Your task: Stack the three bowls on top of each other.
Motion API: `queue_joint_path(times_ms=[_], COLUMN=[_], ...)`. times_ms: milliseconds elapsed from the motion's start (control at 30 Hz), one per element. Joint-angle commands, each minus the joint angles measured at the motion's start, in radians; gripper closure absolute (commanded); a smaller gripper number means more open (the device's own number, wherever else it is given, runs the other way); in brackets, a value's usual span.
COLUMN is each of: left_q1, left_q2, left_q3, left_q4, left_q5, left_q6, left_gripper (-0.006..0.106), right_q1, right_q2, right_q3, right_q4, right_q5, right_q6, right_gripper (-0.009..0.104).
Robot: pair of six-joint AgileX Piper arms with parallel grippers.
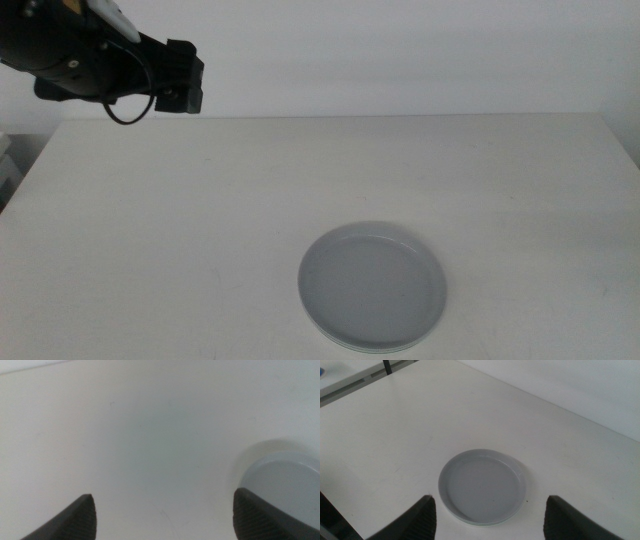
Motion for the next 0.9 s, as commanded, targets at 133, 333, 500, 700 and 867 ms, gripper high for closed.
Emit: queue_joint_path(times_ms=[133,333,500,700,867], left_q1=[0.000,0.000,0.000,0.000,0.000], left_q2=[-0.078,-0.150,-0.175,-0.210,-0.326], left_q3=[-0.030,0.007,0.019,0.034,0.146], left_q4=[0.068,0.150,0.176,0.219,0.286], left_q5=[-0.048,-0.053,-0.072,-0.075,-0.115], left_q6=[-0.027,-0.122,-0.123,-0.136,-0.169], left_gripper=[-0.004,-0.004,-0.004,-0.004,-0.004], right_q1=[0.002,0.002,0.002,-0.041,-0.180], right_q2=[0.007,0.064,0.213,0.370,0.380], right_q3=[-0.033,-0.034,-0.070,-0.179,-0.192], right_q4=[0.008,-0.068,-0.250,-0.430,-0.408], right_q5=[-0.087,-0.126,-0.190,-0.198,-0.212], right_q6=[-0.010,0.166,0.390,0.522,0.461], right_gripper=[0.041,0.041,0.041,0.041,0.041])
